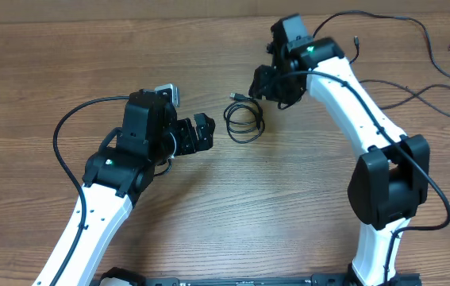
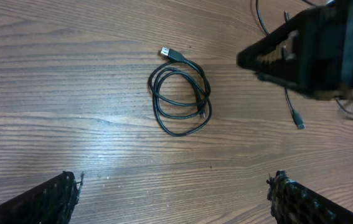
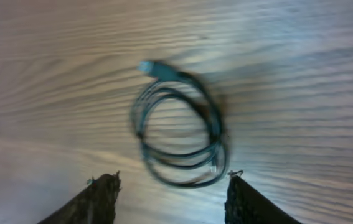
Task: Untangle cables
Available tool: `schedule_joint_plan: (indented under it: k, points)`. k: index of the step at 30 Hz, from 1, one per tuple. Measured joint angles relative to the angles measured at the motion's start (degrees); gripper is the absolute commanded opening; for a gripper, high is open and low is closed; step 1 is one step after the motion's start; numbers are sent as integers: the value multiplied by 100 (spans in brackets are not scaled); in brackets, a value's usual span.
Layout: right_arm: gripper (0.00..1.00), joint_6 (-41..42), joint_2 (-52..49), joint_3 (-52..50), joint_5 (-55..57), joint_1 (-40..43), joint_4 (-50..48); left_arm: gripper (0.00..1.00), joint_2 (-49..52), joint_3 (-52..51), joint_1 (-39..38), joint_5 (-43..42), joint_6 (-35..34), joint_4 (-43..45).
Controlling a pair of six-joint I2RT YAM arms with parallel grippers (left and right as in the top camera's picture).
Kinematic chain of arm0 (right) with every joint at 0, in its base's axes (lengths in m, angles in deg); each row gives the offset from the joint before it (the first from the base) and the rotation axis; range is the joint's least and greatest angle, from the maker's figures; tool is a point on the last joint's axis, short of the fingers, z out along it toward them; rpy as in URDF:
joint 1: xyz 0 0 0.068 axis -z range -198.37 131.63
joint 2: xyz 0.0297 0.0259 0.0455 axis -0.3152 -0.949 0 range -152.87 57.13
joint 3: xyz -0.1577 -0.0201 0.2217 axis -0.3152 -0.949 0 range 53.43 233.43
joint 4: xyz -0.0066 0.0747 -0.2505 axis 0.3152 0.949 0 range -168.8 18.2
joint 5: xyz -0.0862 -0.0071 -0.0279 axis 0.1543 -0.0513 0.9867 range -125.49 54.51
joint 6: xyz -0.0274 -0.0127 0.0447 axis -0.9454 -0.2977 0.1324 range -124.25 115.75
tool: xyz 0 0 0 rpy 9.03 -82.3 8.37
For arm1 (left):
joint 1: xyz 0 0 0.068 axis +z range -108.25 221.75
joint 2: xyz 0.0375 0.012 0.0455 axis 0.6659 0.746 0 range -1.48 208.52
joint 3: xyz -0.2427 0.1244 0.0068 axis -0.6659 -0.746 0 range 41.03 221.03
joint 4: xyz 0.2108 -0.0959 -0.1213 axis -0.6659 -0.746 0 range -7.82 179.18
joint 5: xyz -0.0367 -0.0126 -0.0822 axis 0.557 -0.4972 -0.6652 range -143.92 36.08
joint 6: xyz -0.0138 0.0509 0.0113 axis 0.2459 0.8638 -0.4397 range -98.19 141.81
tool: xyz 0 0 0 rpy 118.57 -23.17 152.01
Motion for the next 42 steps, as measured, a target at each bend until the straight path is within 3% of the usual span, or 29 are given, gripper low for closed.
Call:
schedule_joint_plan:
  k: [6, 17, 25, 32, 42]
  points:
    - [56, 387, -90, -708, 420, -31, -844, 100, 0, 0, 0, 0, 0, -4]
    - [44, 507, -435, -1464, 562, -31, -1768, 100, 0, 0, 0, 0, 0, -2]
    - [4, 507, -634, -1488, 599, -125, -1871, 100, 0, 0, 0, 24, 0, 2]
    - [4, 557, -645, -1423, 387, -153, -1668, 100, 0, 0, 0, 44, 0, 2]
    - [4, 17, -343, -835, -1502, -79, -647, 100, 0, 0, 2, 42, 24, 415]
